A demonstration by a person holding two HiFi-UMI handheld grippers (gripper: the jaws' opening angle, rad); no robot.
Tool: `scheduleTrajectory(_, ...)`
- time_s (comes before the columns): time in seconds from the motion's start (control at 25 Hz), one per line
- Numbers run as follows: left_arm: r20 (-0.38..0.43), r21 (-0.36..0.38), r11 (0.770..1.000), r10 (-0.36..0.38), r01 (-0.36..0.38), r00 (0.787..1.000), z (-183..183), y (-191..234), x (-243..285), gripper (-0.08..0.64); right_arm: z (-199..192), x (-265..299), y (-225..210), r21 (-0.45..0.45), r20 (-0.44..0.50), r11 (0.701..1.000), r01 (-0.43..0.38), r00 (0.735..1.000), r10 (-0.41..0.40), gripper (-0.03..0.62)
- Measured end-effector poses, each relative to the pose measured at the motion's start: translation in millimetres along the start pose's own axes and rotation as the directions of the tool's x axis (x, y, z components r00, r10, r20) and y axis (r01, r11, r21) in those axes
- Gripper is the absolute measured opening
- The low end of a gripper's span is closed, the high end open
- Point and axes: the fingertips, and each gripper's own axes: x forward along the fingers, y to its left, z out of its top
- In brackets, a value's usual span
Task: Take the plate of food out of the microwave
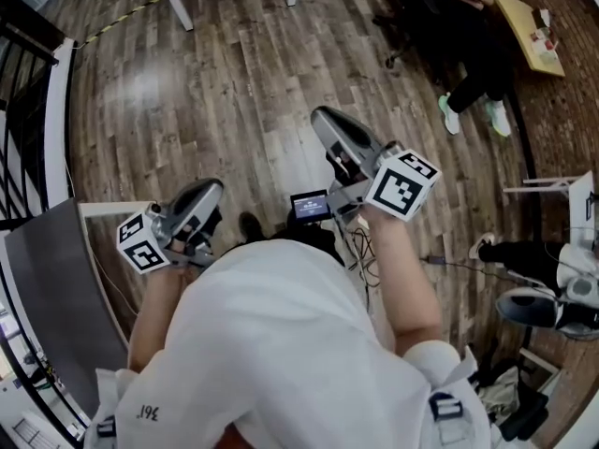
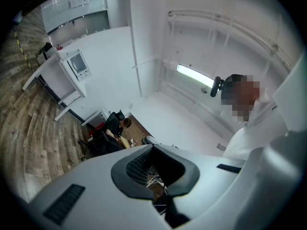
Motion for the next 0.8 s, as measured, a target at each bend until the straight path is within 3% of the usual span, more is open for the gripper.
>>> scheduleTrajectory(0.2, -0.014, -0.015, 1.000, -0.002, 0.002, 1.000, -5.6, 1.7, -2.7, 0.008, -13.2, -0.1, -6.7, -0.042, -0.043, 0.998, 0.048, 0.998, -0.050, 0.098)
scheduleTrajectory(0.48, -0.028, -0.022, 1.000, -0.010, 0.009, 1.000, -4.0, 4.9, -4.2, 0.008, -20.4, 7.0, 2.5, -0.007, -0.122, 1.000, 0.004, 0.992, -0.005, 0.097)
scheduleTrajectory(0.8, -0.028, -0.015, 1.000, -0.021, 0.020, 0.999, 6.2, 14.3, -10.5, 0.008, -21.8, 14.7, -1.5, -0.012, -0.058, 0.999, 0.039, 0.997, -0.040, 0.097)
